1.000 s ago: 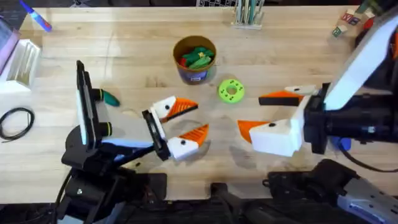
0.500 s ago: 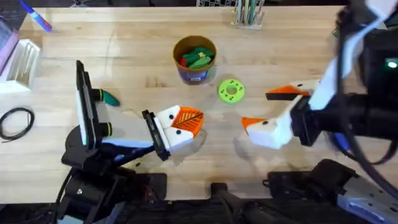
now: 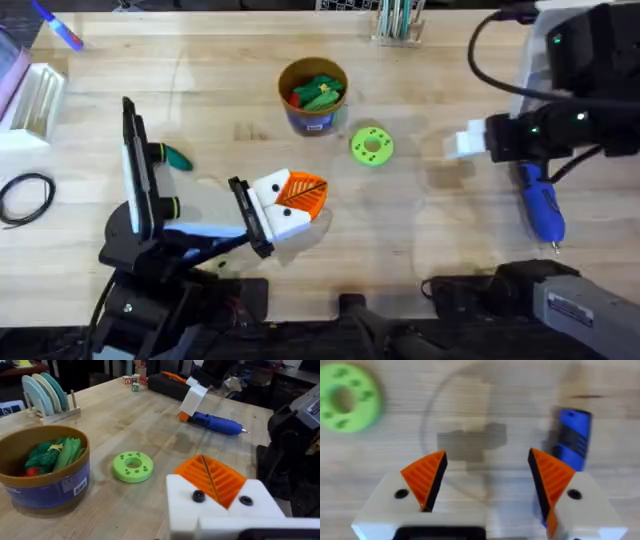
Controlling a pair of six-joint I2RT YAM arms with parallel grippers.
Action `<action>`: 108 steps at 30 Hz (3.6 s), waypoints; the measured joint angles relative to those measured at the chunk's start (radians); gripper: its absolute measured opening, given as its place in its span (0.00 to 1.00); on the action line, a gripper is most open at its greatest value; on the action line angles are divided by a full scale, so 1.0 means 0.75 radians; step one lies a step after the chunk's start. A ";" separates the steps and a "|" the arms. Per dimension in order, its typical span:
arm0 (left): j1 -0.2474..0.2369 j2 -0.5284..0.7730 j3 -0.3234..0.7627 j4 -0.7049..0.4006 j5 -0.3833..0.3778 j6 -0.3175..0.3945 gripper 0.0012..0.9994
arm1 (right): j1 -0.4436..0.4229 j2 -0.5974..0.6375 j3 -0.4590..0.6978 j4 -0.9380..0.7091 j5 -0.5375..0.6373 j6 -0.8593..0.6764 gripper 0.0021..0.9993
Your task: Pick up the gripper from the table and insert it into the empty holder that is missing its gripper. Then pick up a screw, insert it into the mounting hole, and use the screwdriver to tighten it. Finally, clean up the table by picking up the vegetable and placing it into the bucket.
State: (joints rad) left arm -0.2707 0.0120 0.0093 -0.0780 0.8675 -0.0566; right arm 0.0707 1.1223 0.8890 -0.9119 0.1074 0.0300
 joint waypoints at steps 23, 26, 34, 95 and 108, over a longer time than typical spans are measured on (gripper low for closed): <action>0.000 0.000 0.000 0.000 0.000 0.000 0.00 | -0.778 0.343 0.000 0.172 -0.048 -0.623 0.99; 0.000 0.000 0.000 0.000 0.000 0.000 0.00 | -0.778 0.404 0.000 0.187 -0.074 -0.680 0.99; 0.000 0.000 0.000 0.000 0.000 0.000 0.00 | -0.778 0.517 0.000 0.202 -0.070 -0.730 0.96; 0.000 0.000 0.000 0.000 0.000 0.000 0.00 | 1.002 -0.154 -0.216 2.066 -0.629 0.111 0.02; 0.000 0.000 0.000 0.000 0.000 0.000 0.00 | 1.043 -0.107 -0.217 2.009 -0.629 0.113 0.02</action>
State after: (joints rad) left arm -0.2707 0.0120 0.0094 -0.0780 0.8673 -0.0566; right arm 0.8528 1.0419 0.7261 0.5946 -0.3645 0.1148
